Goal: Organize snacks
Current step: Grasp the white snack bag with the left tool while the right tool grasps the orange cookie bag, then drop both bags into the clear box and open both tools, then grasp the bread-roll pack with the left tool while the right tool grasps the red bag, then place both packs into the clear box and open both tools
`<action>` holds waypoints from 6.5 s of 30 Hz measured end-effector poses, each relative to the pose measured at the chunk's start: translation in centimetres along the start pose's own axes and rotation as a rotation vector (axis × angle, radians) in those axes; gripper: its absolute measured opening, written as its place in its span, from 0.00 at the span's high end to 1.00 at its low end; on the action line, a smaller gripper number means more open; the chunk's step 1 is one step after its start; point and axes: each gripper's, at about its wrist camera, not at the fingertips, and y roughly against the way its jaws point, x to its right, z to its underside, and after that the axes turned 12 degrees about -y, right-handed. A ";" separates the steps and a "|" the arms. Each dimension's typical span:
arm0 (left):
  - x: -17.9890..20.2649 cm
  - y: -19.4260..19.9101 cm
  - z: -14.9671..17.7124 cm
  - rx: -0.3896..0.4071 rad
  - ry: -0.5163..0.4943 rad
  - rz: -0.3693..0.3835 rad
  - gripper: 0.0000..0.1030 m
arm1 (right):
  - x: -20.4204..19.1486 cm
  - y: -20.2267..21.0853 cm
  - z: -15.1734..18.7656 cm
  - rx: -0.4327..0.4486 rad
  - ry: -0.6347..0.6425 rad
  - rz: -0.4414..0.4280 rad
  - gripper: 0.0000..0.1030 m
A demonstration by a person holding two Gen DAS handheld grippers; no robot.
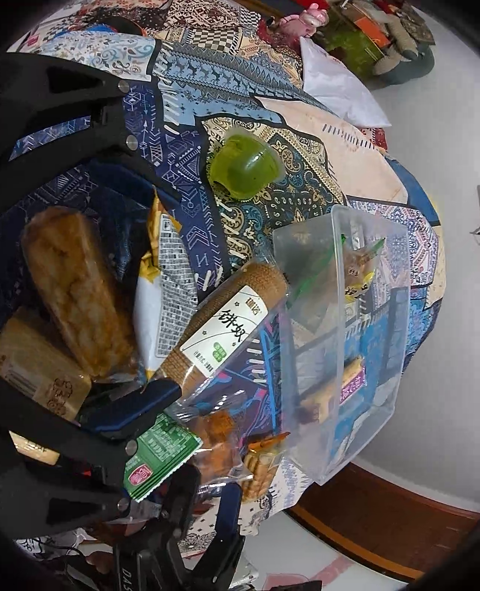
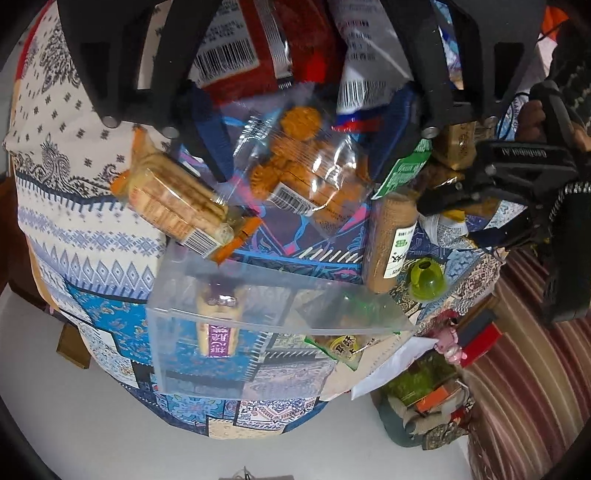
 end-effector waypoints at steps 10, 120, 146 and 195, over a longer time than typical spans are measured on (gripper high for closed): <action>-0.5 0.1 0.3 0.060 0.005 0.000 0.27 | -0.6 -1.6 -1.0 -0.022 0.015 0.012 0.18; 0.7 5.9 3.0 0.077 0.032 -0.087 0.10 | 4.7 7.4 4.1 0.107 -0.084 0.041 0.19; 1.2 1.7 3.3 0.049 0.081 -0.037 0.25 | 4.1 3.1 6.7 0.014 -0.039 0.091 0.35; -2.5 0.8 -13.3 0.236 0.077 -0.064 0.26 | 0.4 3.2 -12.1 0.311 -0.093 -0.015 0.37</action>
